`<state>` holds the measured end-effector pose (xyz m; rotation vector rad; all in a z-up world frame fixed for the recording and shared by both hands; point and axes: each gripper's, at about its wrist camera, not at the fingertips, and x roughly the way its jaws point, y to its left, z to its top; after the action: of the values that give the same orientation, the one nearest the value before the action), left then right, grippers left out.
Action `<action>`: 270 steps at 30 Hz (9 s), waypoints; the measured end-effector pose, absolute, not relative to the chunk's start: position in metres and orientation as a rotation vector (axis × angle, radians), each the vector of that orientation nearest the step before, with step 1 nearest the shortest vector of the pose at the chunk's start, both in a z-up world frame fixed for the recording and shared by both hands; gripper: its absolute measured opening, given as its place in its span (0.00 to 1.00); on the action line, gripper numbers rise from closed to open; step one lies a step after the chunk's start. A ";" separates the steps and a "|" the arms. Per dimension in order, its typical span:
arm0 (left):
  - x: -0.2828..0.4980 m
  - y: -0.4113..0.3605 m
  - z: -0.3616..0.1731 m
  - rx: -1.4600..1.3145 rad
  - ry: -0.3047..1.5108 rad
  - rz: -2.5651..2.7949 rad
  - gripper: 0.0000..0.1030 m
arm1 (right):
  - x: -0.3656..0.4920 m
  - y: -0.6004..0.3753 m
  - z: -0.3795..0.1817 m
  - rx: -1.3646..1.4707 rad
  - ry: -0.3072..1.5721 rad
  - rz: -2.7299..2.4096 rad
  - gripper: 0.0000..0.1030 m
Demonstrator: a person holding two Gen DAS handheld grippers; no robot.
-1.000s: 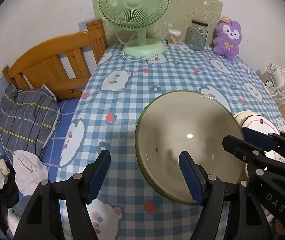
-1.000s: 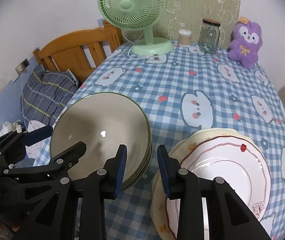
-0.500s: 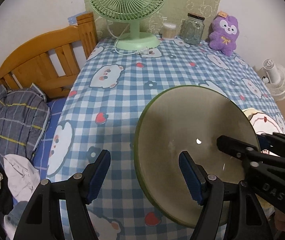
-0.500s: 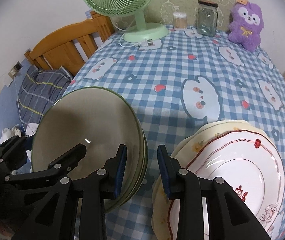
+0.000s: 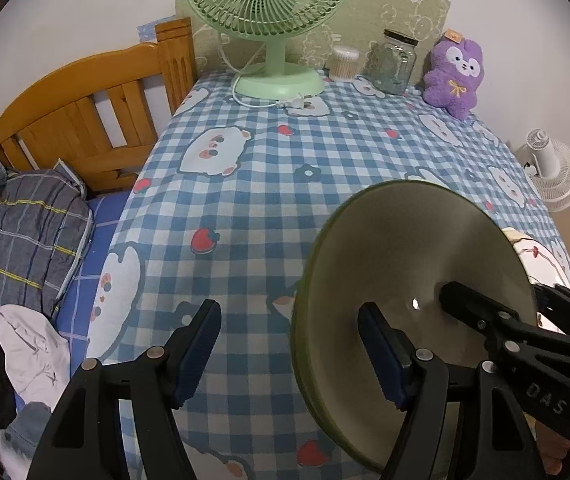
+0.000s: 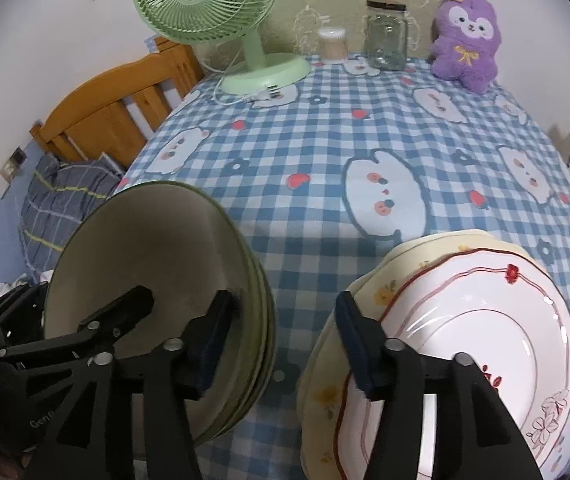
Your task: Organize plates and bowls
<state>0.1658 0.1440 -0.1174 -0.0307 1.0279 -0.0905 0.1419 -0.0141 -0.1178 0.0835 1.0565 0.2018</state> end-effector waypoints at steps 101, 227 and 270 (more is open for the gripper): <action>0.140 0.115 -0.084 -0.152 1.025 -0.010 0.26 | 0.125 -0.022 -0.088 0.181 1.119 0.240 0.29; 0.076 -0.031 -0.036 0.070 0.841 -0.170 0.70 | 0.022 -0.173 -0.025 0.112 0.815 -0.046 0.30; -0.050 -0.007 -0.042 0.055 0.600 -0.112 0.81 | -0.107 -0.164 -0.033 0.053 0.611 -0.056 0.59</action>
<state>-0.0499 -0.0068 -0.0421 0.0545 0.5997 -0.1118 -0.1069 -0.1643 -0.0326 0.0534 0.6110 -0.0558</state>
